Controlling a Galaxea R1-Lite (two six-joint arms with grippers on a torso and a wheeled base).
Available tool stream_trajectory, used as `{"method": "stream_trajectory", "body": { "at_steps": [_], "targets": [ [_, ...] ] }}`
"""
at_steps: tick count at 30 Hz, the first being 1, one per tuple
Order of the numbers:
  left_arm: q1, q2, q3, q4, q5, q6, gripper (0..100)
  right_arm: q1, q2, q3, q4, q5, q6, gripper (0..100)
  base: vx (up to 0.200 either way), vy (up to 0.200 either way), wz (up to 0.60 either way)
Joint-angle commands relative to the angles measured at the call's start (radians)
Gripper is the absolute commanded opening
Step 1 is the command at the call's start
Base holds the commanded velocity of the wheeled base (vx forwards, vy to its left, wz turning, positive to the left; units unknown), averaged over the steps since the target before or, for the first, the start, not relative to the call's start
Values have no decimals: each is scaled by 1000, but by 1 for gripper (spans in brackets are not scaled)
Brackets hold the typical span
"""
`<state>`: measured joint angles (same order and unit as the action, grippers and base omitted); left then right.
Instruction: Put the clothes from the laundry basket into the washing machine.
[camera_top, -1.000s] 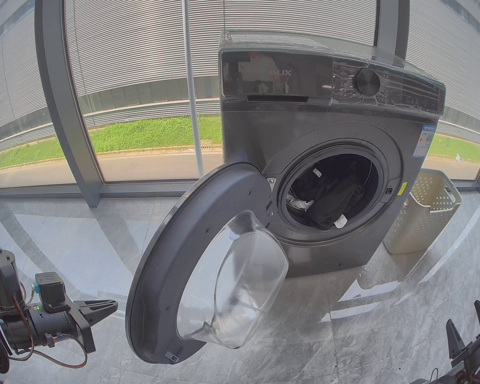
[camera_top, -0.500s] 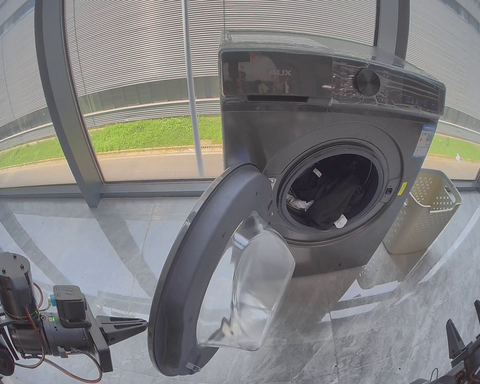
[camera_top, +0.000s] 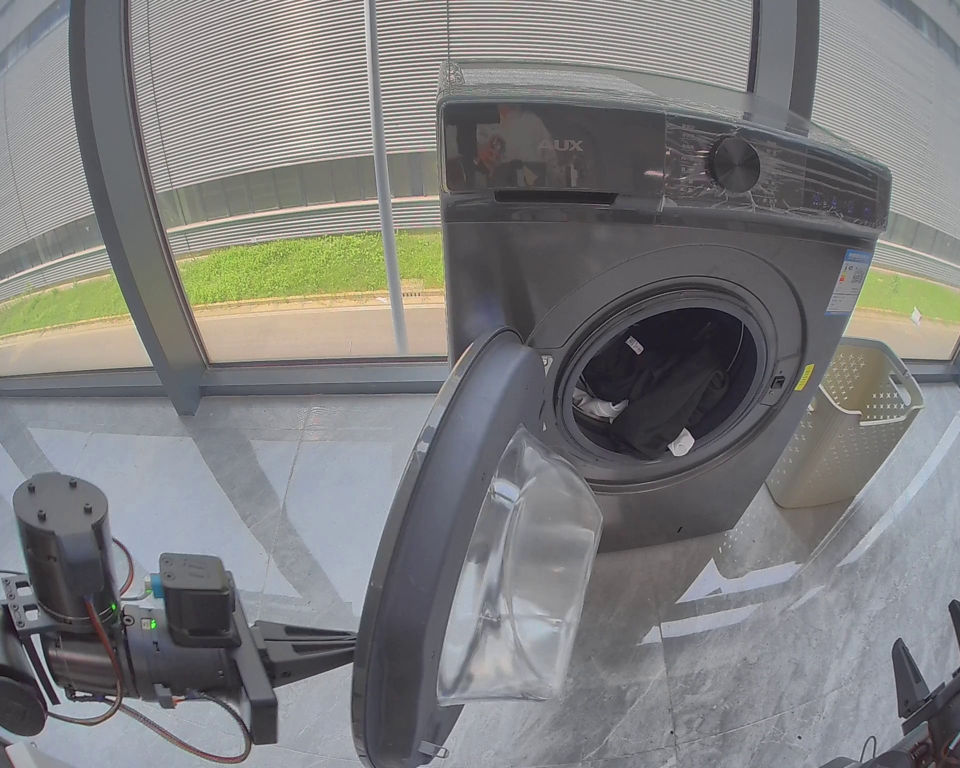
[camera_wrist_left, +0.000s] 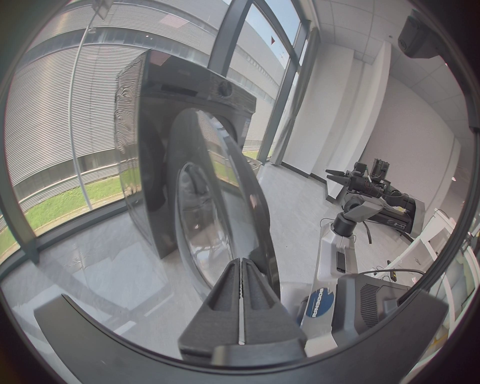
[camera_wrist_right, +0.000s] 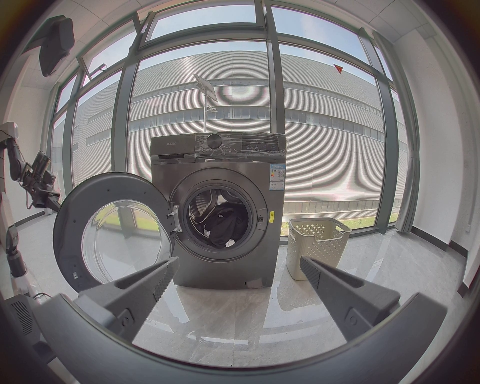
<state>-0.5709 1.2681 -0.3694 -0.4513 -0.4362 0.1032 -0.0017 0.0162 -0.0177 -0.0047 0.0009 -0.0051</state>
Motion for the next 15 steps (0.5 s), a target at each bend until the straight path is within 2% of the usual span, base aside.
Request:
{"method": "stream_trajectory", "body": {
  "at_steps": [1,4,6,7,8,10,11,12,15],
  "targets": [
    [-87,149,-115,-17,4,-5,0,0,-15,18,0,1,-1,100,0,0,0],
    [-146,206,-184,-17,5,-10,0,0,-13,18,0,1,-1,100,0,0,0],
    [-198,240,-230,-17,7,-25,0,0,-13,18,0,1,1,100,0,0,0],
    [-198,240,-230,-17,7,-25,0,0,-13,18,0,1,1,100,0,0,0],
    [-253,275,-278,-20,17,-63,0,0,-15,18,0,1,1,100,0,0,0],
    [-277,306,-310,-38,39,-103,0,0,-15,18,0,1,1,100,0,0,0],
    [-279,307,-313,-40,40,-106,0,0,-13,18,-1,1,1,100,0,0,0],
    [-290,343,-342,-79,47,-134,0,0,-13,18,0,1,1,100,0,0,0],
    [-334,425,-416,-204,50,-163,0,0,-15,18,0,1,1,100,0,0,0]
  ]
}}
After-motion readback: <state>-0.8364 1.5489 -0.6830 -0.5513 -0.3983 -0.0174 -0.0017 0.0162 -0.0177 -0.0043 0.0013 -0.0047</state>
